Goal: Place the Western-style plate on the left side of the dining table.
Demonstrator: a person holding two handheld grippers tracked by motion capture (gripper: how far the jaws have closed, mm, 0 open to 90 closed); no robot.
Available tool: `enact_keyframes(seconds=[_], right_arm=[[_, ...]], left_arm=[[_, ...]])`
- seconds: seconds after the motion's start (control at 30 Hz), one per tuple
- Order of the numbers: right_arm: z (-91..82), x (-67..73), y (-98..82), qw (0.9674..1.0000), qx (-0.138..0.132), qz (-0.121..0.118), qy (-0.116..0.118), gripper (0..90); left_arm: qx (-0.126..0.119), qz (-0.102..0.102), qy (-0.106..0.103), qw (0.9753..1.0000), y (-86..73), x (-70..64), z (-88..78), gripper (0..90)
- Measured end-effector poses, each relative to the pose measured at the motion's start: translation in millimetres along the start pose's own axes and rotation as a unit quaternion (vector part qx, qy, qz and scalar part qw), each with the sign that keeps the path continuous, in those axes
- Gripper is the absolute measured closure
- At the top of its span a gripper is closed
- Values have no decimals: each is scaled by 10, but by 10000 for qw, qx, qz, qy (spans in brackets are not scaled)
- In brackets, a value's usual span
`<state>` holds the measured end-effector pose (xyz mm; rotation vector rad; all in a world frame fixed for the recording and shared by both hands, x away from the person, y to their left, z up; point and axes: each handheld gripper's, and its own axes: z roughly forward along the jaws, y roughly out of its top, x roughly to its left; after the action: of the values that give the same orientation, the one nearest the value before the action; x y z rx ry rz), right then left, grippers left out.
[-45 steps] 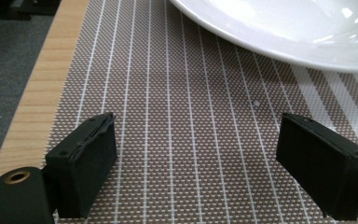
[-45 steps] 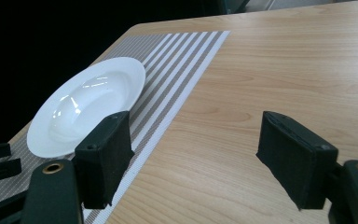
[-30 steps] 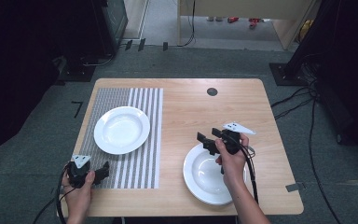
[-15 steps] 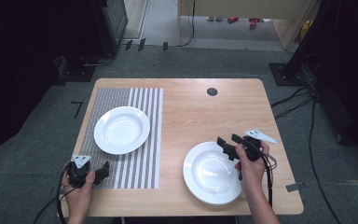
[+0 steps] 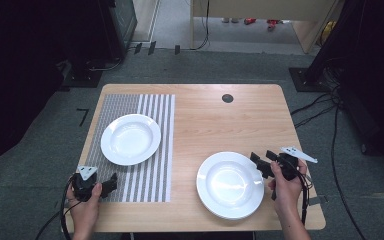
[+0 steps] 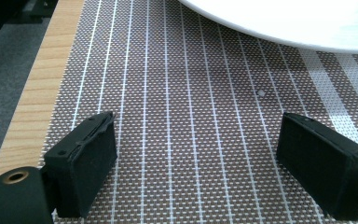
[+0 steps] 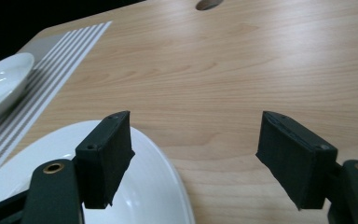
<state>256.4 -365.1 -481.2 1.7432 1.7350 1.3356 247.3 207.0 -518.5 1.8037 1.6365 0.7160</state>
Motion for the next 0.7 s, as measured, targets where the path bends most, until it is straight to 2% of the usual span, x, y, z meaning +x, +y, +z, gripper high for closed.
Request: enact_keyframes(seconds=[0.4,0.7], right_arm=[[-159,-340,-132,9992,-8,143,-376,271],[-267,-511,-223,9979,48,229,-597,272]], left_arm=[[-1,-2,0,10000,0,0,0,119],[-2,-1,0,10000,0,0,0,119]])
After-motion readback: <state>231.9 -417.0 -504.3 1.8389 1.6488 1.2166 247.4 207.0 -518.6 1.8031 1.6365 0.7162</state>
